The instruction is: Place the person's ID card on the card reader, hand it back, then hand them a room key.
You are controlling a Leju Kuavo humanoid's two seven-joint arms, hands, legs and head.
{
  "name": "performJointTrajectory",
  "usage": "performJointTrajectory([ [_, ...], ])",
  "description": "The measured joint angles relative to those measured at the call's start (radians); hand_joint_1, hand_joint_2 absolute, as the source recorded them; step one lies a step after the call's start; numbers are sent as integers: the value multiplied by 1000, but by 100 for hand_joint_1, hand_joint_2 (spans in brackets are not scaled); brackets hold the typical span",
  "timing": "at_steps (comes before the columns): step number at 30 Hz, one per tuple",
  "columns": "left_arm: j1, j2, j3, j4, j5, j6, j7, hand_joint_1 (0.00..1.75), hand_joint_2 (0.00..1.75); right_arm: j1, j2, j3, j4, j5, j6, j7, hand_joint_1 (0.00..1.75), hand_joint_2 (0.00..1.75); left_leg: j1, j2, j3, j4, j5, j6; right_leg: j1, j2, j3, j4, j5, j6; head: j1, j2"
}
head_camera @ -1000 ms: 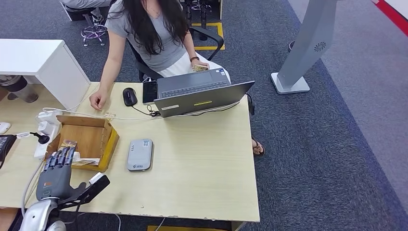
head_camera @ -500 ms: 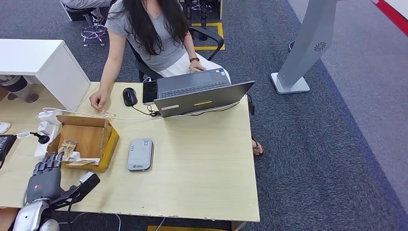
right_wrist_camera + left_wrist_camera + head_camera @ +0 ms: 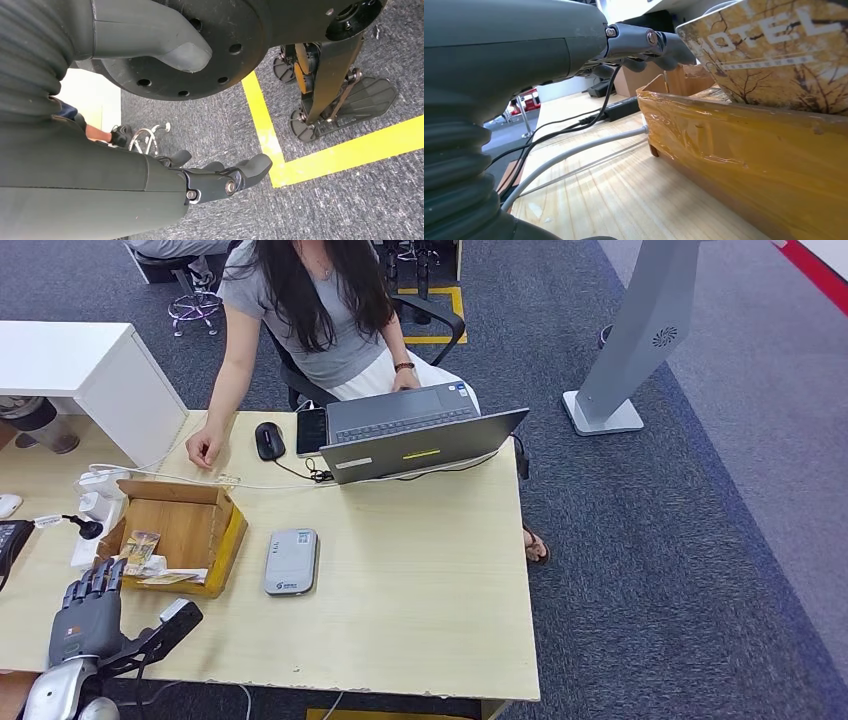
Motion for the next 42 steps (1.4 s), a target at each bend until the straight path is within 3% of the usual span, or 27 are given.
performJointTrajectory([
  [42, -2, 0, 1, 6, 0, 0, 0, 0, 175, 0, 0, 0, 0, 0, 0, 0, 0, 175, 0, 0, 0, 0, 0, 0, 0, 0, 0, 0, 0, 0, 0, 0],
])
